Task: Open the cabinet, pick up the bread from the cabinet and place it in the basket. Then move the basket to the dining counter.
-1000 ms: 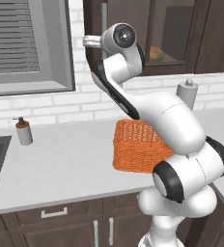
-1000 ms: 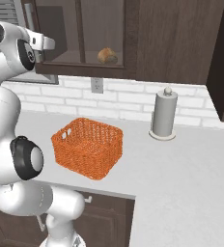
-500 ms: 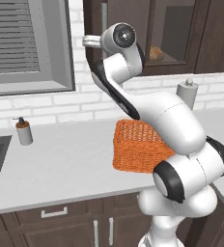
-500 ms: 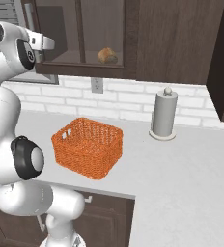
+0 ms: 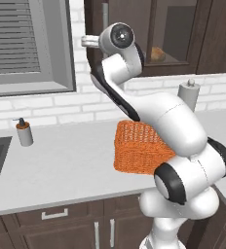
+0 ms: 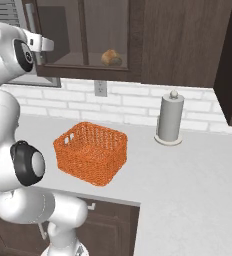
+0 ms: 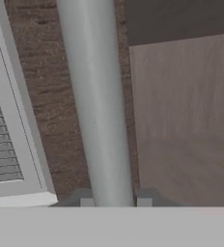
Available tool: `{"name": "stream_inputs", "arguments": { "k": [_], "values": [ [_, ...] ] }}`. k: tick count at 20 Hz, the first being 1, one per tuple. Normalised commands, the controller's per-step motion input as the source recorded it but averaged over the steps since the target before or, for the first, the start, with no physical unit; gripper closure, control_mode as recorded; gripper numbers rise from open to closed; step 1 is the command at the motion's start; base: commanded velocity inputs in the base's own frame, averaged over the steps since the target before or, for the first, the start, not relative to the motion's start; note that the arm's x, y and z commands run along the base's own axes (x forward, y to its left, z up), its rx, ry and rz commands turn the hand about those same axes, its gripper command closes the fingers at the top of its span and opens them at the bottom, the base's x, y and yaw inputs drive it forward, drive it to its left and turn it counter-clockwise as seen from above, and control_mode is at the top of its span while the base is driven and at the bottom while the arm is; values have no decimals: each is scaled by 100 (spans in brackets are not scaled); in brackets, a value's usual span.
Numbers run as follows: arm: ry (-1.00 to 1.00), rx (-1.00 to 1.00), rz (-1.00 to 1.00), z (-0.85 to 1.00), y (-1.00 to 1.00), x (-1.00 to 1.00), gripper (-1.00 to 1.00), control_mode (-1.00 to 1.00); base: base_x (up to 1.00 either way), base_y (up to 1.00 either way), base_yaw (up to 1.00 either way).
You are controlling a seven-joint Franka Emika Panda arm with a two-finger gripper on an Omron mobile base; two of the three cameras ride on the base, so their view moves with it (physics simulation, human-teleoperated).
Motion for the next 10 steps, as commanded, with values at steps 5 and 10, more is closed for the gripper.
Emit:
{"name": "stream_inputs", "arguments": {
  "k": [5,10],
  "values": [
    [0,0,-1,14,-53,-100,100,-100,0,0,0],
    [1,0,-1,25,-69,-100,100,-100,0,0,0]
  ]
}}
